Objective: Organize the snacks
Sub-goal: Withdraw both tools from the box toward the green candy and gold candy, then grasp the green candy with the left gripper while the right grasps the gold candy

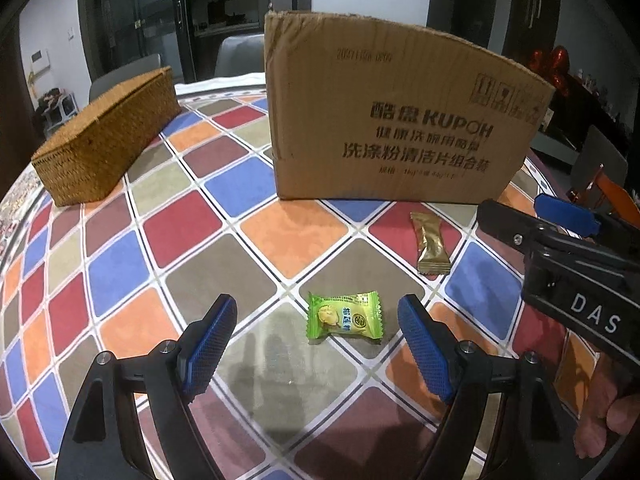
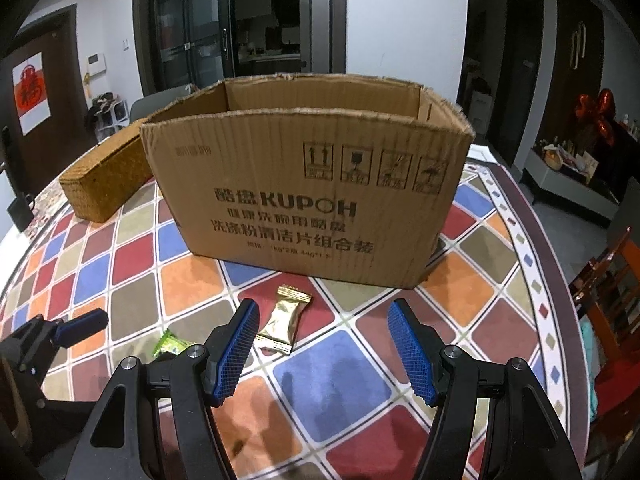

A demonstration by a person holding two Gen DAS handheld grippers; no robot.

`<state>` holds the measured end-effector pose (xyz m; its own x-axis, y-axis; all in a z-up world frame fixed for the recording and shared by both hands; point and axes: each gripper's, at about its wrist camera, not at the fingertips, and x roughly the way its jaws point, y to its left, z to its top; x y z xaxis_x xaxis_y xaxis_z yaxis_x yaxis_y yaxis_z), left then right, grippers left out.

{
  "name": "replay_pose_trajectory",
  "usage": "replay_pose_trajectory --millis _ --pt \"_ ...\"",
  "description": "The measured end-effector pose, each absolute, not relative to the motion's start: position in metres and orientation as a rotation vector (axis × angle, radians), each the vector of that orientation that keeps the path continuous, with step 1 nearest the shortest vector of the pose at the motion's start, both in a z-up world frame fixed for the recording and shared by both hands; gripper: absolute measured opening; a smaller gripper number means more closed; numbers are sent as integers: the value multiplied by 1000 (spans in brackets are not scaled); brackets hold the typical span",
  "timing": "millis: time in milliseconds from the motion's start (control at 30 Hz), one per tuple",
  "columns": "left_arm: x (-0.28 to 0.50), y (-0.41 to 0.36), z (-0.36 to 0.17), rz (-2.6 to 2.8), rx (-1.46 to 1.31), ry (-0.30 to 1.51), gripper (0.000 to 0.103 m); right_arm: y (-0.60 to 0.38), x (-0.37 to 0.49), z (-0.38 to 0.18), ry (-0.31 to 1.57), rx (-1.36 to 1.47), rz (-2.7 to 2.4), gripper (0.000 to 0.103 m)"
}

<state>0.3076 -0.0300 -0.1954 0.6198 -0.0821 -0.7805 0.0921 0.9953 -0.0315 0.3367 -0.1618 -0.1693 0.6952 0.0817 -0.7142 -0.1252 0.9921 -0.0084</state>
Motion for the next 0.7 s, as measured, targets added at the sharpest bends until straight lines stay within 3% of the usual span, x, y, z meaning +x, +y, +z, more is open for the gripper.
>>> replay_pose_trajectory --millis 367,700 --pt "320 -31 -218 -100 3 946 82 -151 357 -194 849 -57 132 68" --pt "328 -22 -223 -85 22 935 64 -142 376 -220 912 -45 135 67"
